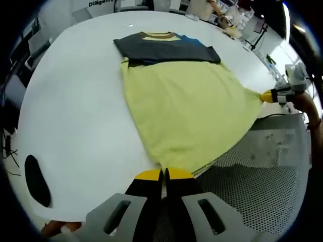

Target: Fold the garment on the visible template until the final outline fits inside the template.

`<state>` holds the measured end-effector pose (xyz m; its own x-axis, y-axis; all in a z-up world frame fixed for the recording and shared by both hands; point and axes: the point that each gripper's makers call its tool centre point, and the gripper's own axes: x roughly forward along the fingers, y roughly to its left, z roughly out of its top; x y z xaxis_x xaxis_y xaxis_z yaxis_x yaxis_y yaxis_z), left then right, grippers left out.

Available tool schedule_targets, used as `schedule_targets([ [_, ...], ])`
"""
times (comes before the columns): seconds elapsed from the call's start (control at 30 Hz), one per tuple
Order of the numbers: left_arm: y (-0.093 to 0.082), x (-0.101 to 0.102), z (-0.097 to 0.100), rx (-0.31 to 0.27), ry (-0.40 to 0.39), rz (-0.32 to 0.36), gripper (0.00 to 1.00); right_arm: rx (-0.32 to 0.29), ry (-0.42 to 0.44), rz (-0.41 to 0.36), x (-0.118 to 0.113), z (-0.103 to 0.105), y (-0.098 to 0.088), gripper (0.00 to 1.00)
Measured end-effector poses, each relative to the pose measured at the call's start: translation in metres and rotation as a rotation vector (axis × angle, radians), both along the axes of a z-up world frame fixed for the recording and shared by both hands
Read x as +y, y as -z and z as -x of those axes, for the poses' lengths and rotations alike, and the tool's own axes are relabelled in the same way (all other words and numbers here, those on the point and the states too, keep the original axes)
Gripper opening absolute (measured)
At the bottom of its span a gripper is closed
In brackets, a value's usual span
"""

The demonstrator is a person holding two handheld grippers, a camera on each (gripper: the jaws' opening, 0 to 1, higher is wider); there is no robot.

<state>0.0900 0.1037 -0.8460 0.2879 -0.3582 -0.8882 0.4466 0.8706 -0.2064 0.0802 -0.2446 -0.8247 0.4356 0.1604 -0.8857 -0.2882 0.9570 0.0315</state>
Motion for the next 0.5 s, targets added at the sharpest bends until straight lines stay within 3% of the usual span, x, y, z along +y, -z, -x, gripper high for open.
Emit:
schedule_targets([
  [0.5,-0.037,-0.001,-0.045,-0.112,-0.031,0.015,0.01,-0.109,-0.016,-0.015,0.001,-0.041,-0.04,0.0],
])
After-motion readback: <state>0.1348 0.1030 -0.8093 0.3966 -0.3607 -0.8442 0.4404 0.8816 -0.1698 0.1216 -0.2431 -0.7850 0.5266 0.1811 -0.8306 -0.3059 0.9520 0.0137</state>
